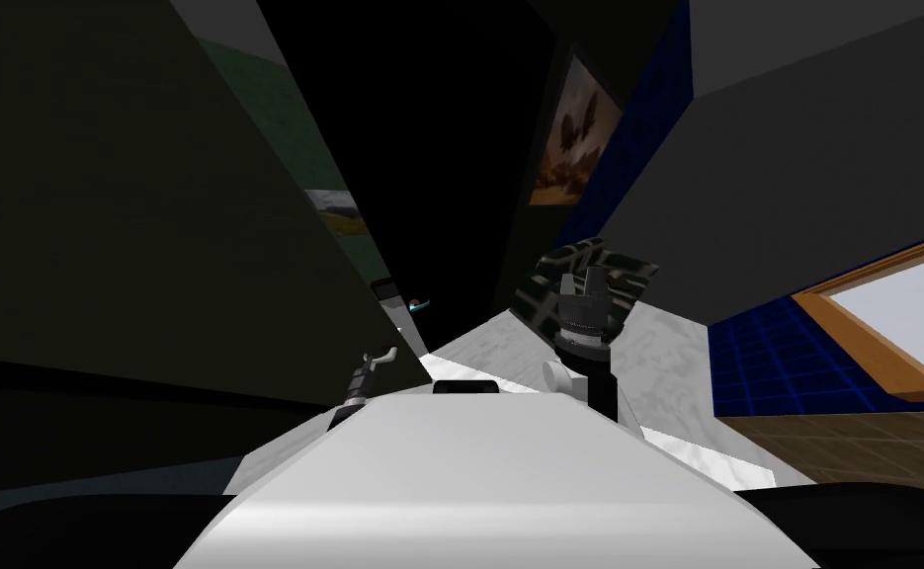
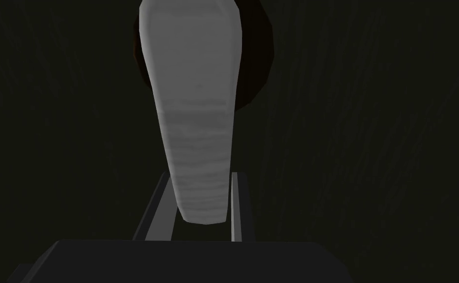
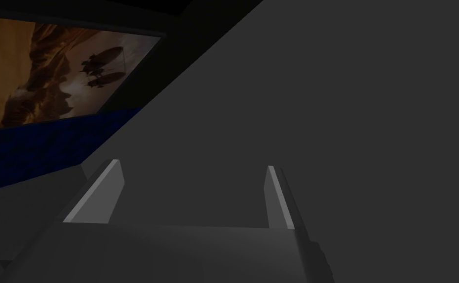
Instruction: Pull the door open
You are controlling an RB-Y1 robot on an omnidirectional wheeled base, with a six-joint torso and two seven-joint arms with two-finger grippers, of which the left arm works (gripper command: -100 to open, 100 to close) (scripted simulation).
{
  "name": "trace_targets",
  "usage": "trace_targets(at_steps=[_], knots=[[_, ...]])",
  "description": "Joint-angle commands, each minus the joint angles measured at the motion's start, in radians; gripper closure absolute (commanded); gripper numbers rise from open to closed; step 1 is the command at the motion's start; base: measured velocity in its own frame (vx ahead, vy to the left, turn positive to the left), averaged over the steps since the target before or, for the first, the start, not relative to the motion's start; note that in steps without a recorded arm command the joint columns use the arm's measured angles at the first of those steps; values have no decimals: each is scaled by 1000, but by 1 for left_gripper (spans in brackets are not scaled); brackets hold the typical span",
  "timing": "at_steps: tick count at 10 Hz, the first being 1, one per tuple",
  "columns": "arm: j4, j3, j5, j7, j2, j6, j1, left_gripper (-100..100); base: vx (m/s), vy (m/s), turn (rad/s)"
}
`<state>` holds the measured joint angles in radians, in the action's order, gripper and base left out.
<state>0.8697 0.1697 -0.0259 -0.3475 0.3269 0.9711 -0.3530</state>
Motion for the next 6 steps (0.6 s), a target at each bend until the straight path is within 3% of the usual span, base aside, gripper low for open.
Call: trace_targets(at_steps=[1, 3, 4, 5, 6], knots=[[-13, -16, 9, -11, 1, 29, 1, 100, -123, 14, -80], [-20, -36, 22, -32, 12, 74, -22, 100, -170, 23, -165], [-22, -41, 25, -38, 15, 86, -29, 100, -207, 38, -135], [-35, -24, 16, -36, 25, 78, -19, 100, -86, 23, -11], [-50, -32, 23, -45, 30, 105, -26, 100, -153, -6, -152]])
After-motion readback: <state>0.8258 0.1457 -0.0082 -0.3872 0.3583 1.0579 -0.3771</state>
